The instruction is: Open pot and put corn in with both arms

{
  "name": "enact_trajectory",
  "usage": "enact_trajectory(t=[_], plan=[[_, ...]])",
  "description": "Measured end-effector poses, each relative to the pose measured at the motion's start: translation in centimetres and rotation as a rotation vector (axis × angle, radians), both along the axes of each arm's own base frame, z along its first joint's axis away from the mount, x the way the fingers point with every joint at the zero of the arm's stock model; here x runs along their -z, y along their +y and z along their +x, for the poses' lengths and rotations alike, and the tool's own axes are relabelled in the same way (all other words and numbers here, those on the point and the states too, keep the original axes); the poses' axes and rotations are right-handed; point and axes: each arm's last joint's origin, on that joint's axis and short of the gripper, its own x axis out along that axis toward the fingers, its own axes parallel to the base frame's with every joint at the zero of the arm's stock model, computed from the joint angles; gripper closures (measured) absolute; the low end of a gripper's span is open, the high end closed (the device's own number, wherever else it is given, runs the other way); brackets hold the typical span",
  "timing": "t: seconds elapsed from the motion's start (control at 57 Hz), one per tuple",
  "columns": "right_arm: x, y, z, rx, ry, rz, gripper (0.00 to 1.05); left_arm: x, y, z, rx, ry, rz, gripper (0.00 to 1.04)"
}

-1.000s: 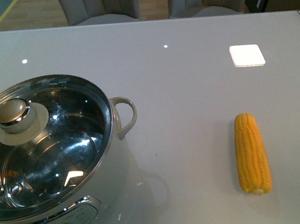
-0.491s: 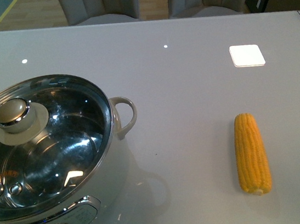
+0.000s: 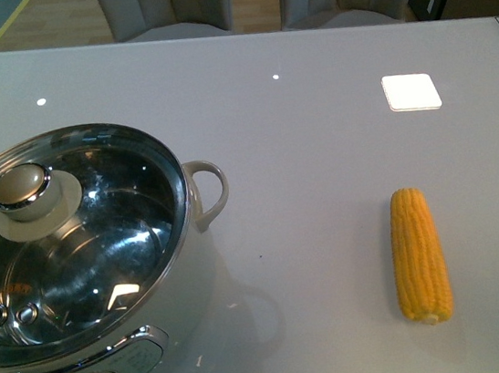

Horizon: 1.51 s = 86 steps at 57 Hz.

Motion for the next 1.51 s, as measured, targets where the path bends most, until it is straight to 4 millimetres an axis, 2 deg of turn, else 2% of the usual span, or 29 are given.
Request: enact_trajectory(t=[0.193, 0.351, 0.561, 0.719, 0.947, 1.211, 1.509], plan=[[0.0, 0.0, 0.0, 0.0, 0.0, 0.0, 0.09, 1.5, -2.3, 4.3, 0.055, -0.029, 0.048, 0.07], [0.0, 0.0, 0.0, 0.0, 0.0, 0.0, 0.09, 2.7, -3.8, 5.9, 0.095, -0.055, 0.057, 0.07], [0.0, 0.0, 0.0, 0.0, 0.0, 0.0, 0.09, 5.8, -5.0, 7.4, 0.115, -0.039, 0.077, 0.07], [0.0, 0.0, 0.0, 0.0, 0.0, 0.0, 0.09, 7.8, -5.4, 8.0, 0.122, -0.001, 0.078, 0.07], [0.0, 0.0, 0.0, 0.0, 0.0, 0.0, 0.09, 9.7, -6.0, 9.0, 0.111, -0.005, 0.079, 0.07], [0.0, 0.0, 0.0, 0.0, 0.0, 0.0, 0.09, 12.1, -6.5, 9.2, 0.101, -0.013, 0.084, 0.07], [0.0, 0.0, 0.0, 0.0, 0.0, 0.0, 0.09, 12.8, -7.0, 9.2, 0.109, -0.033, 0.087, 0.07]])
